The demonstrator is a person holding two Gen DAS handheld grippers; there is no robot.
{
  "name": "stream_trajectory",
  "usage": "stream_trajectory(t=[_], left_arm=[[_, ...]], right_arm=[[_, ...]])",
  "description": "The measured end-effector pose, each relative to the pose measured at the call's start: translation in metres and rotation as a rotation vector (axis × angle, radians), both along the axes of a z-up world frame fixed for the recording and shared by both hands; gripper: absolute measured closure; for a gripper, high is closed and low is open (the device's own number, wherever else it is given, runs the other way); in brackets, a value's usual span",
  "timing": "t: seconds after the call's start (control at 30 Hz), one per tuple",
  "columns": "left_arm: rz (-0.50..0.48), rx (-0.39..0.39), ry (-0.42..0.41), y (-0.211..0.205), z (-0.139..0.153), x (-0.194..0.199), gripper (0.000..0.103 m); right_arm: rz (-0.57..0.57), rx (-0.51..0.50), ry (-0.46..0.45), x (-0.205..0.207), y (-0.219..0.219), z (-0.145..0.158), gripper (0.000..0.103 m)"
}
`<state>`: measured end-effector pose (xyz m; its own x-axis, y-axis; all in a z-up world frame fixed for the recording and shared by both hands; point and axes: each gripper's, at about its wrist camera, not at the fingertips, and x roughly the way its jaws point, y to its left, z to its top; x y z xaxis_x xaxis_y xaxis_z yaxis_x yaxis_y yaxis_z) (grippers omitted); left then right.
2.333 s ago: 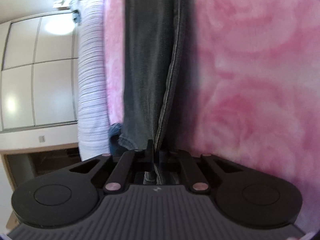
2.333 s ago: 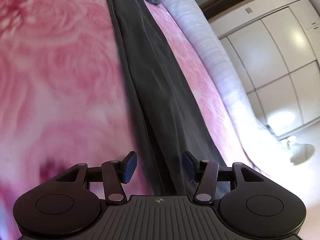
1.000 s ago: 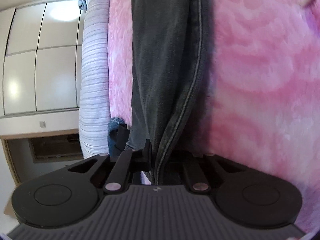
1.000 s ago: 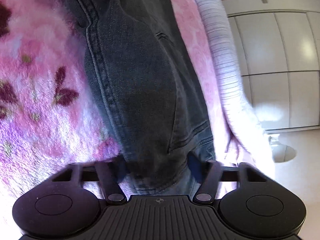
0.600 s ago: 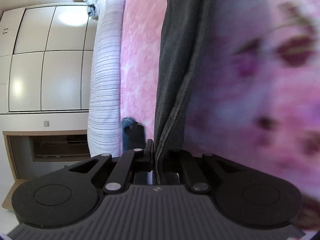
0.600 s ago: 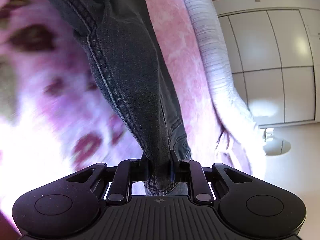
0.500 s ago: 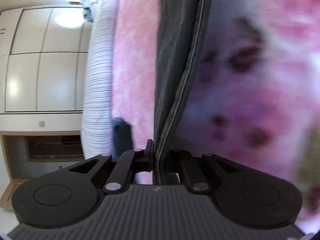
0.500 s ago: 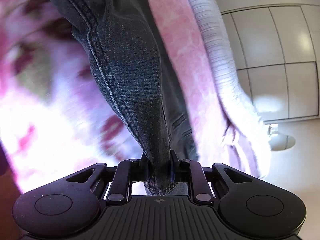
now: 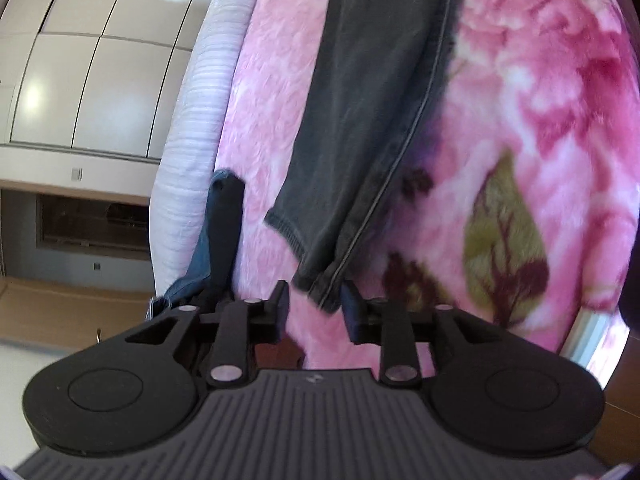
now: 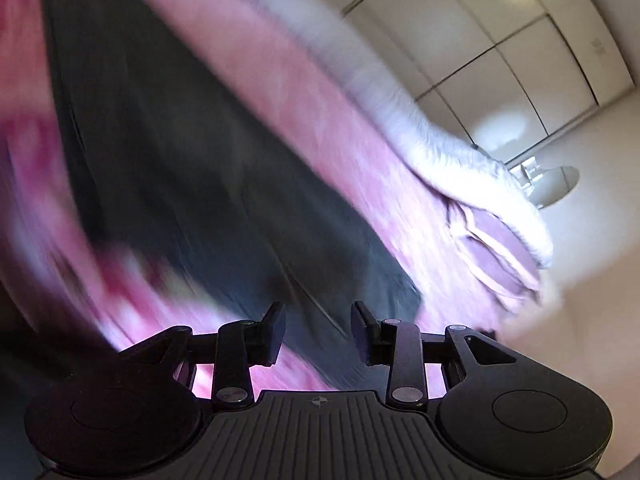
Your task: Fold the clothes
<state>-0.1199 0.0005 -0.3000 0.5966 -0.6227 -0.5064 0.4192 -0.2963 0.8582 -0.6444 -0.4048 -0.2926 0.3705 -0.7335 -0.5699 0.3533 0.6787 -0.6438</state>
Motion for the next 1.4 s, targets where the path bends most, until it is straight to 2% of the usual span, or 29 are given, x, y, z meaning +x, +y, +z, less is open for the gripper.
stream_trajectory(t=[0.13, 0.27, 0.3, 0.37, 0.43, 0.47, 0.53, 0.6, 0.7, 0.8, 0.83, 0.87, 0.9, 0.97, 1.07, 1.13, 1.2, 1.3, 1.4], left_arm=[[0.056, -0.001, -0.033, 0.010, 0.008, 0.016, 0.075], [0.156, -0.053, 0.016, 0.027, 0.021, 0.028, 0.075], [0.174, -0.072, 0.040, 0.029, 0.024, 0.029, 0.075], [0.185, -0.096, 0.063, 0.028, 0.025, 0.028, 0.075], [0.162, -0.109, 0.086, 0.021, 0.025, 0.019, 0.075], [0.146, -0.115, 0.098, 0.017, 0.025, 0.014, 0.075], [0.109, -0.134, 0.121, 0.003, 0.027, 0.004, 0.075], [0.077, -0.163, 0.150, -0.013, 0.029, -0.005, 0.075], [0.072, -0.228, 0.277, -0.045, 0.036, -0.014, 0.075], [0.081, -0.291, 0.439, -0.078, 0.042, -0.019, 0.075], [0.083, -0.302, 0.505, -0.089, 0.043, -0.020, 0.075], [0.079, -0.296, 0.562, -0.101, 0.042, -0.021, 0.075], [0.075, -0.282, 0.581, -0.110, 0.039, -0.024, 0.075], [0.061, -0.256, 0.603, -0.125, 0.035, -0.033, 0.076], [0.032, -0.270, 0.697, -0.147, 0.036, -0.042, 0.076], [0.021, -0.237, 0.753, -0.163, 0.029, -0.049, 0.076], [0.015, -0.169, 0.692, -0.174, 0.010, -0.055, 0.076], [0.062, -0.197, 0.707, -0.169, 0.013, -0.032, 0.074], [0.110, -0.229, 0.726, -0.164, 0.016, -0.008, 0.072]], right_arm=[[0.050, 0.147, -0.166, 0.044, -0.002, 0.015, 0.068], [0.094, 0.308, -0.315, 0.084, -0.007, 0.022, 0.068], [0.091, 0.377, -0.358, 0.092, -0.010, 0.018, 0.068], [0.098, 0.487, -0.369, 0.112, -0.011, 0.001, 0.068], [0.106, 0.602, -0.269, 0.138, -0.022, -0.027, 0.068], [0.119, 0.592, -0.248, 0.146, -0.022, -0.034, 0.068], [0.131, 0.592, -0.224, 0.153, -0.025, -0.026, 0.068], [0.141, 0.601, -0.286, 0.140, -0.013, -0.010, 0.068], [0.143, 0.577, -0.350, 0.145, -0.010, 0.001, 0.068], [0.129, 0.612, -0.386, 0.152, -0.004, -0.012, 0.068], [0.128, 0.629, -0.367, 0.161, -0.002, -0.021, 0.068], [0.130, 0.641, -0.330, 0.171, 0.000, -0.031, 0.068], [0.132, 0.652, -0.292, 0.182, 0.002, -0.041, 0.068], [0.151, 0.617, -0.278, 0.194, 0.007, -0.032, 0.068], [0.199, 0.610, -0.359, 0.209, 0.013, -0.021, 0.068], [0.218, 0.630, -0.349, 0.231, 0.018, -0.029, 0.068], [0.237, 0.677, -0.306, 0.255, 0.023, -0.042, 0.068], [0.302, 0.639, -0.301, 0.274, 0.030, -0.039, 0.068], [0.322, 0.630, -0.361, 0.289, 0.026, -0.031, 0.068]])
